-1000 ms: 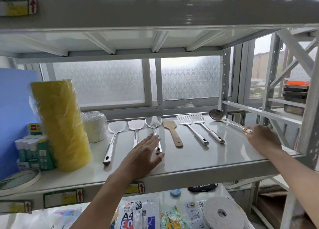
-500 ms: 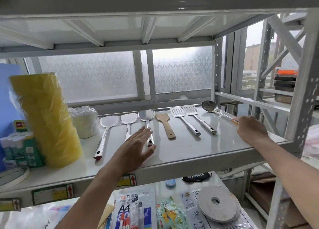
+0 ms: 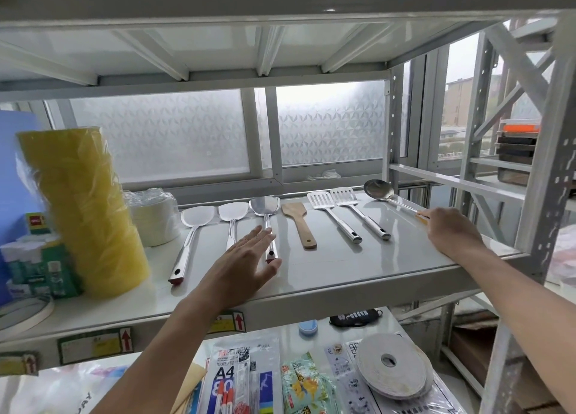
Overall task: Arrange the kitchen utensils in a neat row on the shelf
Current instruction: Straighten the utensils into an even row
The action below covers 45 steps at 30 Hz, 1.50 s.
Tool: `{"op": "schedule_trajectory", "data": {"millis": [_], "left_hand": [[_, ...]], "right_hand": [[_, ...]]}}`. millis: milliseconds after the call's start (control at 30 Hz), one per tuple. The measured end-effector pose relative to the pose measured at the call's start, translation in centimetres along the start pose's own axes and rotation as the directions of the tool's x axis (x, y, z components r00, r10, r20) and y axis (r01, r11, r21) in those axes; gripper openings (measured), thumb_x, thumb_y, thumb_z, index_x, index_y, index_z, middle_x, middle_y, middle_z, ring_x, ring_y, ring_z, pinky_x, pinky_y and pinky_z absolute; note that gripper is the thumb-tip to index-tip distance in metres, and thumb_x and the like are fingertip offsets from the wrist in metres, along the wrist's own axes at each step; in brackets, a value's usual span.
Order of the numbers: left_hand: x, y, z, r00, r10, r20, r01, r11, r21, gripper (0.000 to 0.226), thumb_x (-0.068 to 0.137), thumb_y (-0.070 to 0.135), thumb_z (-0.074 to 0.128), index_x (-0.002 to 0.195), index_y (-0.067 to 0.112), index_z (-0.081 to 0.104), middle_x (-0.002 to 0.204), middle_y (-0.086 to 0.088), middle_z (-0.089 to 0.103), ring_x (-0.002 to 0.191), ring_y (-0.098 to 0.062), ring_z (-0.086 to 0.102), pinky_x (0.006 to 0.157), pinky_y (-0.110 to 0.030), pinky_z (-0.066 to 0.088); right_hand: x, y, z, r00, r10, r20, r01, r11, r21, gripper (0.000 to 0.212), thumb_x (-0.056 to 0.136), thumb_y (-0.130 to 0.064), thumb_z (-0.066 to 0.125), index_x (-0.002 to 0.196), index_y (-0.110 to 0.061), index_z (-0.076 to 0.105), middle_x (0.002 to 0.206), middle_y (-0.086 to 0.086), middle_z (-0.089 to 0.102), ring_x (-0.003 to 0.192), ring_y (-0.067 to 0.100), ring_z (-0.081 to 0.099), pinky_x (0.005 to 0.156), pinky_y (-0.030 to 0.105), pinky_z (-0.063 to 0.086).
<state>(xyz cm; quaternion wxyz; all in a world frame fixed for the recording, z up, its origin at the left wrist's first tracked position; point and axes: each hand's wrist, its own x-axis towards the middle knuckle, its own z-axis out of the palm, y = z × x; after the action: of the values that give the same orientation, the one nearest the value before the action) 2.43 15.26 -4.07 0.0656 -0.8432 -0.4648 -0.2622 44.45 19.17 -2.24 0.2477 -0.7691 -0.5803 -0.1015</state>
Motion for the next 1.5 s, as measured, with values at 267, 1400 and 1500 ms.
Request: {"op": "schedule_trajectory", "data": {"millis": [267,1400,1500], "left_hand": [[0.1,0.1,0.0,1.0,0.003,0.015,-0.003,1.0,-0.001,0.061,0.101,0.049,0.044,0.155,0.023,0.034,0.164,0.008,0.026,0.152,-0.001,0.01,0.12,-0.022,0.012],[0.1,0.2,-0.3,0.996,-0.079,0.036,0.078,0.997,0.026,0.065,0.099,0.049,0.043,0.154,0.015,0.035,0.162,-0.001,0.033,0.152,-0.013,0.023,0.123,-0.034,0.02],[0.0,0.4,-0.3,0.996,-0.082,0.04,0.082,0.996,0.019,0.066,0.099,0.049,0.043,0.155,0.015,0.033,0.163,-0.001,0.031,0.152,-0.013,0.022,0.124,-0.034,0.019]], "right_hand": [[0.2,0.1,0.3,1.0,-0.013,-0.011,0.013,1.0,-0.026,0.041,0.09,-0.013,0.043,0.12,-0.021,0.07,0.096,0.021,0.07,0.09,0.041,0.069,0.081,0.047,0.058],[-7.2,-22.2,4.6,0.854,-0.45,0.26,0.398,0.888,0.23,0.029,0.087,-0.009,0.036,0.103,-0.001,0.058,0.121,0.025,0.058,0.107,0.041,0.057,0.089,0.045,0.046],[-7.5,-22.3,4.4,0.869,-0.428,0.25,0.372,0.896,0.241,0.029,0.087,-0.01,0.035,0.102,-0.002,0.059,0.119,0.022,0.059,0.107,0.039,0.058,0.089,0.045,0.047]]}}
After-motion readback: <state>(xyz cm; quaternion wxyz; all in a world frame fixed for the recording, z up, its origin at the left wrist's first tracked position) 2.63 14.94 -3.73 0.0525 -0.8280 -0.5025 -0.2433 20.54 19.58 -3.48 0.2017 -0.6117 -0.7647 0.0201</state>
